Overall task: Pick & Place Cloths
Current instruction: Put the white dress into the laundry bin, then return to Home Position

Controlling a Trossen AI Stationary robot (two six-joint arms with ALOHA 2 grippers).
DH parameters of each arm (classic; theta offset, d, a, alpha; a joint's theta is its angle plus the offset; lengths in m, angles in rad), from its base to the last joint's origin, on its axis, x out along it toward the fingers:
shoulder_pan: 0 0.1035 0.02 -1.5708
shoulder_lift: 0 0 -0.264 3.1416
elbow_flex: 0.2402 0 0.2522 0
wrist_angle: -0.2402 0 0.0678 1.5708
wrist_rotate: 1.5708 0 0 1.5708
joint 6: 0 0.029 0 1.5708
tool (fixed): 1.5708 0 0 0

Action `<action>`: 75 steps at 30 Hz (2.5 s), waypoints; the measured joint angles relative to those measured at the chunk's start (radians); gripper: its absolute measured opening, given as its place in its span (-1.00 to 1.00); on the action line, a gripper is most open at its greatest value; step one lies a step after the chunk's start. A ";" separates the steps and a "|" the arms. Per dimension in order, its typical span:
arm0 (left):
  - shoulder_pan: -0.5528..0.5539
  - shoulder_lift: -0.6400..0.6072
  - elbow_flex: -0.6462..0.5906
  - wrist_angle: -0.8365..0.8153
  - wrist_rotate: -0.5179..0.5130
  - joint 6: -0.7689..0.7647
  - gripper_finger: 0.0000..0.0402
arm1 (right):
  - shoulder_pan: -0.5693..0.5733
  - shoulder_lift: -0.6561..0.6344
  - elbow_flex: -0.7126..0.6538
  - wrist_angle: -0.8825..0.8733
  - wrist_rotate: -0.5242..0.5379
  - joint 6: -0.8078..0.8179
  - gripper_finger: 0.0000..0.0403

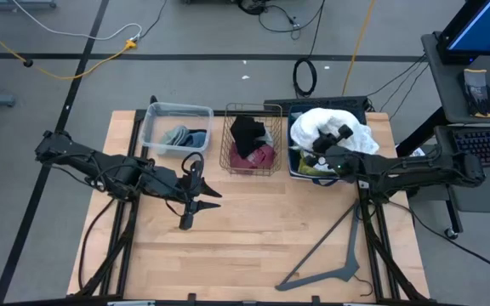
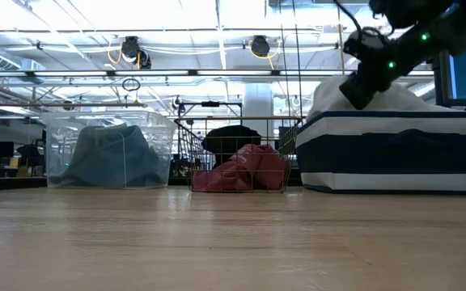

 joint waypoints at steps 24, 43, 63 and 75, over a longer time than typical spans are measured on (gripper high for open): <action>-0.031 0.000 0.000 0.001 0.004 -0.022 -0.38 | -0.234 0.085 0.002 -0.364 -0.623 0.574 -0.82; -0.050 0.000 0.000 0.000 0.004 -0.015 -0.38 | -0.232 -0.027 -0.001 -0.327 -0.685 0.502 -0.06; -0.050 0.000 0.000 0.000 0.003 -0.015 -0.38 | -0.232 -0.182 -0.001 -0.309 -0.856 0.460 0.42; -0.046 0.000 0.000 -0.084 0.000 0.020 -0.38 | -0.230 -0.350 -0.001 -0.308 -0.984 0.564 0.39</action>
